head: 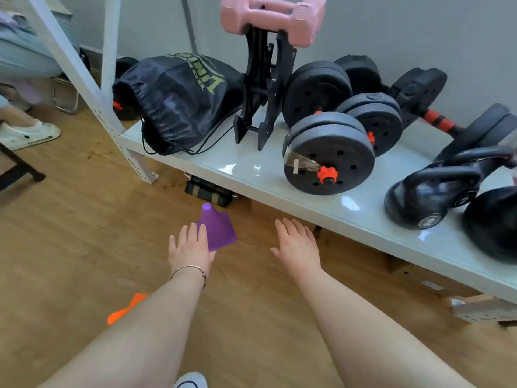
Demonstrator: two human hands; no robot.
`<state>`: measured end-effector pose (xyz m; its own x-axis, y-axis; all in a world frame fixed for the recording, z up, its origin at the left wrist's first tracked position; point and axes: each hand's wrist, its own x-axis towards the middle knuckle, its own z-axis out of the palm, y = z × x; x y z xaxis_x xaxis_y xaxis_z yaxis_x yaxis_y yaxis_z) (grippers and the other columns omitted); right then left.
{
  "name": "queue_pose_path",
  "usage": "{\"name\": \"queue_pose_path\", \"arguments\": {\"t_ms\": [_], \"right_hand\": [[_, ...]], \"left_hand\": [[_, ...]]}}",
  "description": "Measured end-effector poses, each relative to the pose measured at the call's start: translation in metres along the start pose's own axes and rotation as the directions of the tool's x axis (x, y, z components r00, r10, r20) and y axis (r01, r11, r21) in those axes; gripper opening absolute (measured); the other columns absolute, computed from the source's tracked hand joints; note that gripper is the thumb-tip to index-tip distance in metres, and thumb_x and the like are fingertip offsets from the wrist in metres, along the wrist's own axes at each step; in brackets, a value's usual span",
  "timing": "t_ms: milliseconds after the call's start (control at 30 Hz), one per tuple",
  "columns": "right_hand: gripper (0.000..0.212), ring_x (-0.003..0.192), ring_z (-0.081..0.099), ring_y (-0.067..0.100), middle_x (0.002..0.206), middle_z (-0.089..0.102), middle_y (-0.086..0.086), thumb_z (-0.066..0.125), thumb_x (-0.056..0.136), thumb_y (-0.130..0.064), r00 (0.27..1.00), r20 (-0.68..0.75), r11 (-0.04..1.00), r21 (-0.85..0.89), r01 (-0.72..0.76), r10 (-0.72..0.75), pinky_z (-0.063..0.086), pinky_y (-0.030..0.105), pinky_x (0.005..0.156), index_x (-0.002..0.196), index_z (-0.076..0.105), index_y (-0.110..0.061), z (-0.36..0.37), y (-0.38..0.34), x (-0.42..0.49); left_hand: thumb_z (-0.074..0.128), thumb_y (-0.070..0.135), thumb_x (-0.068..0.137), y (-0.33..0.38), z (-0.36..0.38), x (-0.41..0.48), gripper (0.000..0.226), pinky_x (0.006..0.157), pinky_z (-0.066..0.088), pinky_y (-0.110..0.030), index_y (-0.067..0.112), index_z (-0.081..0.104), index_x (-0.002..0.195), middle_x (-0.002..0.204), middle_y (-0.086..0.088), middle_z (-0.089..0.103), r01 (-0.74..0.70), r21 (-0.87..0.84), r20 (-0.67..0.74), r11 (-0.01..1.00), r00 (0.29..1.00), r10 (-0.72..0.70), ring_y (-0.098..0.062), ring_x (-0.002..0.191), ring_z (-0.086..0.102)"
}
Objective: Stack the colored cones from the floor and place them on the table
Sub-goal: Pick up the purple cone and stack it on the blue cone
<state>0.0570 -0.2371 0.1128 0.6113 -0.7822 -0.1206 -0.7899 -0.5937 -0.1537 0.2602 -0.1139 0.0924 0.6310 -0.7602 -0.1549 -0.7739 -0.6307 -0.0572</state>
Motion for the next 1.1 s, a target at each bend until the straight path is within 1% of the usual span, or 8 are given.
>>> {"name": "queue_pose_path", "arguments": {"t_ms": [267,400,533,633,767,900,1000,1100], "right_hand": [[0.07,0.14,0.035,0.03,0.153,0.04,0.005,0.065,0.09,-0.027,0.986,0.1,0.99,-0.03,0.137,-0.133,0.03,0.046,0.114,0.15,0.03,-0.022,0.057,-0.045,0.094],[0.072,0.142,0.033,0.03,0.155,0.037,0.005,0.064,0.089,-0.026,0.969,0.18,0.984,-0.019,0.175,-0.169,0.027,0.045,0.114,0.151,0.028,-0.021,0.075,-0.062,0.139],[0.073,0.14,0.033,0.029,0.153,0.038,0.005,0.061,0.091,-0.029,0.952,0.249,0.98,-0.042,0.196,-0.18,0.028,0.044,0.112,0.153,0.024,-0.023,0.099,-0.077,0.171],[0.075,0.139,0.035,0.032,0.154,0.037,0.005,0.054,0.096,-0.029,0.916,0.383,0.992,0.001,0.127,-0.117,0.033,0.044,0.109,0.156,0.01,-0.029,0.111,-0.083,0.183],[0.072,0.131,0.046,0.032,0.15,0.042,0.006,0.043,0.098,-0.029,0.848,0.518,0.979,0.206,0.008,-0.115,0.04,0.035,0.098,0.155,0.0,-0.038,0.126,-0.078,0.186],[0.063,0.124,0.054,0.03,0.143,0.051,0.006,0.044,0.098,-0.028,0.872,0.481,0.926,0.363,-0.105,-0.09,0.043,0.034,0.094,0.153,0.014,-0.039,0.136,-0.078,0.182],[0.057,0.116,0.059,0.026,0.135,0.058,0.004,0.045,0.097,-0.022,0.892,0.446,0.89,0.432,-0.143,-0.074,0.047,0.032,0.093,0.15,0.028,-0.037,0.14,-0.069,0.167],[0.055,0.114,0.061,0.02,0.13,0.063,-0.001,0.048,0.097,-0.021,0.897,0.433,0.858,0.49,-0.154,-0.086,0.048,0.031,0.097,0.148,0.035,-0.034,0.139,-0.058,0.13]], "left_hand": [[0.057,0.051,0.087,-0.04,0.051,0.08,0.079,0.118,0.018,-0.045,0.022,0.017,0.149,0.158,0.0,0.024,0.003,0.014,0.054,1.0,0.999,-0.004,-0.02,0.146,0.02],[0.06,0.047,0.084,-0.042,0.073,0.11,0.073,0.114,0.025,-0.044,0.021,0.029,0.144,0.141,0.001,0.046,-0.007,-0.003,0.071,1.0,0.997,0.007,-0.021,0.131,0.042],[0.056,0.031,0.087,-0.042,0.096,0.131,0.05,0.1,0.034,-0.037,0.025,0.042,0.135,0.127,0.003,0.06,0.016,-0.037,0.088,0.999,0.996,-0.012,-0.021,0.118,0.055],[0.052,0.037,0.088,-0.038,0.104,0.138,0.049,0.096,0.036,-0.036,0.03,0.04,0.135,0.119,0.001,0.065,0.057,-0.12,0.187,0.991,0.982,-0.034,-0.023,0.111,0.06],[0.052,0.038,0.089,-0.035,0.104,0.145,0.051,0.098,0.043,-0.04,0.034,0.036,0.137,0.117,-0.003,0.066,0.117,-0.301,0.31,0.946,0.951,-0.019,-0.027,0.108,0.062],[0.056,0.028,0.086,-0.032,0.107,0.145,0.052,0.088,0.051,-0.037,0.031,0.039,0.135,0.118,-0.002,0.066,0.189,-0.484,0.35,0.855,0.937,-0.009,-0.031,0.105,0.063],[0.059,0.022,0.083,-0.028,0.112,0.133,0.057,0.092,0.051,-0.038,0.03,0.042,0.137,0.12,-0.002,0.067,0.246,-0.594,0.377,0.766,0.926,-0.005,-0.029,0.107,0.063],[0.065,0.017,0.082,-0.02,0.107,0.105,0.055,0.096,0.048,-0.032,0.027,0.049,0.134,0.12,-0.001,0.068,0.258,-0.631,0.366,0.732,0.931,-0.013,-0.026,0.111,0.062]]}}
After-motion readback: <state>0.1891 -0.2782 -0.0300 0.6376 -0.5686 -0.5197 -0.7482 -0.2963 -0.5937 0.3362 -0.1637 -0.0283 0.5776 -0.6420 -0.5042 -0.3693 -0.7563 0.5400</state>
